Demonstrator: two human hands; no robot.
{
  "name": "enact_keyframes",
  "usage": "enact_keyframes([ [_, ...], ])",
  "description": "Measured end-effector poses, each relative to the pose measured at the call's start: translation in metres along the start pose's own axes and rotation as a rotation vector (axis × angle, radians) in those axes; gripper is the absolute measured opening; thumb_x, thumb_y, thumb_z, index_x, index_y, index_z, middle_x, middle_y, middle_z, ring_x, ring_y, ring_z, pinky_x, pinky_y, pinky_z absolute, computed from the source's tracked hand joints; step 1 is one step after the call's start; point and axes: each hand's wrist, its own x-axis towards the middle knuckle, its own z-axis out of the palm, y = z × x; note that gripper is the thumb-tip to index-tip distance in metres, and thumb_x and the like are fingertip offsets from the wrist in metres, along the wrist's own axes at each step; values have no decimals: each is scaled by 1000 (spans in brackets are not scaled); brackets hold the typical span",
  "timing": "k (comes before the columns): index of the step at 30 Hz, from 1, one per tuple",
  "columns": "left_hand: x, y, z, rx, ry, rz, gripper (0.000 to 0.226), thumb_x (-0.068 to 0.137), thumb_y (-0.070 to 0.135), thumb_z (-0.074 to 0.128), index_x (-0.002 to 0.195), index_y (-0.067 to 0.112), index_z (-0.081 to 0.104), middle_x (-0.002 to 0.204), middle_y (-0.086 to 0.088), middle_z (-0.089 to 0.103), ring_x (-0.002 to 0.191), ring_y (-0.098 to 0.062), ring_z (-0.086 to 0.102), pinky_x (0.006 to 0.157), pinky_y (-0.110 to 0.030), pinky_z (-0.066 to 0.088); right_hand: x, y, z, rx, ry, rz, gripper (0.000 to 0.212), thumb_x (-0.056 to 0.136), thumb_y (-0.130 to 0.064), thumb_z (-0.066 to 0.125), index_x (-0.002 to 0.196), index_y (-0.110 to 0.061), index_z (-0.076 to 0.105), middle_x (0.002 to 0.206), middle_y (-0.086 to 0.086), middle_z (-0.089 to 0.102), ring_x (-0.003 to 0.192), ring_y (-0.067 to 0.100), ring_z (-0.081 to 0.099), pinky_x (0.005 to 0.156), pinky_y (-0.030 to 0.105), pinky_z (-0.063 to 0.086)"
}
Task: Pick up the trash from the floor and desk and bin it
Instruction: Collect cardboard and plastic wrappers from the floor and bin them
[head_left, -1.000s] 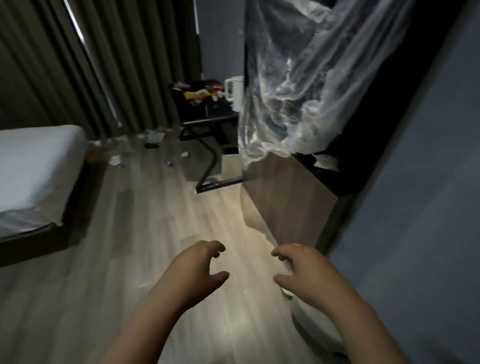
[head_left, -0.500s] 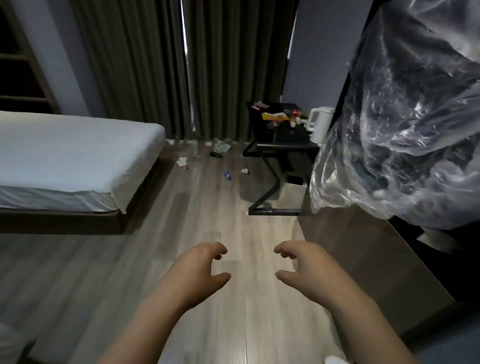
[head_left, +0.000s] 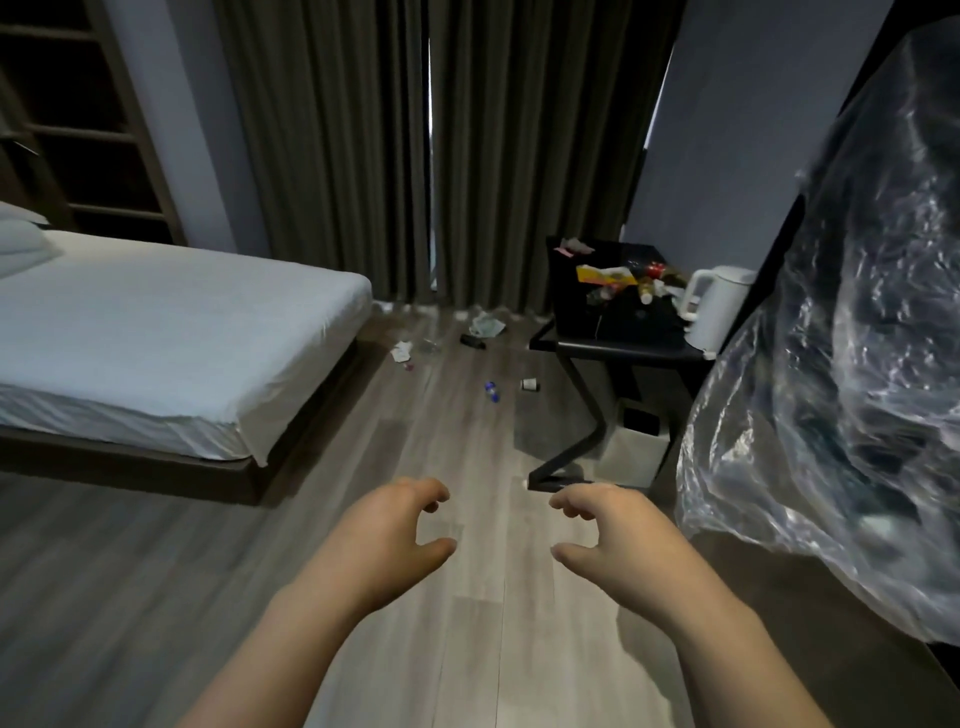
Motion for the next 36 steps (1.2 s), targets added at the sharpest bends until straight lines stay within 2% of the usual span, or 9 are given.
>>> enact_keyframes([
  [5,72,-35,-9,-18,-2,-12,50,84,46,62,130,35,47,123,16,53,108,-3,53,87,-18,45,82,-4,4,-18,-17,-14,46,82,-36,64,127,-34,53,121,-15,57,112,4,52,92,21,44],
  [10,153,-88,-36,-26,-3,-4,48,85,43,62,130,33,47,123,14,53,109,-3,52,87,-16,43,178,-29,10,-34,-20,-19,44,81,-34,63,124,-31,57,119,-13,59,111,4,54,94,27,47],
  [20,302,-176,-83,-45,-75,18,50,86,44,61,132,32,46,126,14,52,111,-2,52,89,-15,43,346,-66,20,11,-59,67,48,83,-35,65,130,-32,54,124,-13,56,112,5,54,96,26,47],
  [30,468,-217,-82,6,-120,11,46,87,40,60,130,29,48,126,11,52,112,-4,52,90,-16,41,515,-22,31,51,-83,102,47,80,-35,65,126,-31,55,122,-12,56,112,5,53,92,28,50],
  [36,576,-219,-90,52,-131,-15,48,86,42,60,131,31,47,124,13,54,110,-3,53,90,-15,41,624,17,14,48,-89,90,47,79,-39,66,125,-33,55,121,-15,57,113,3,52,87,18,41],
])
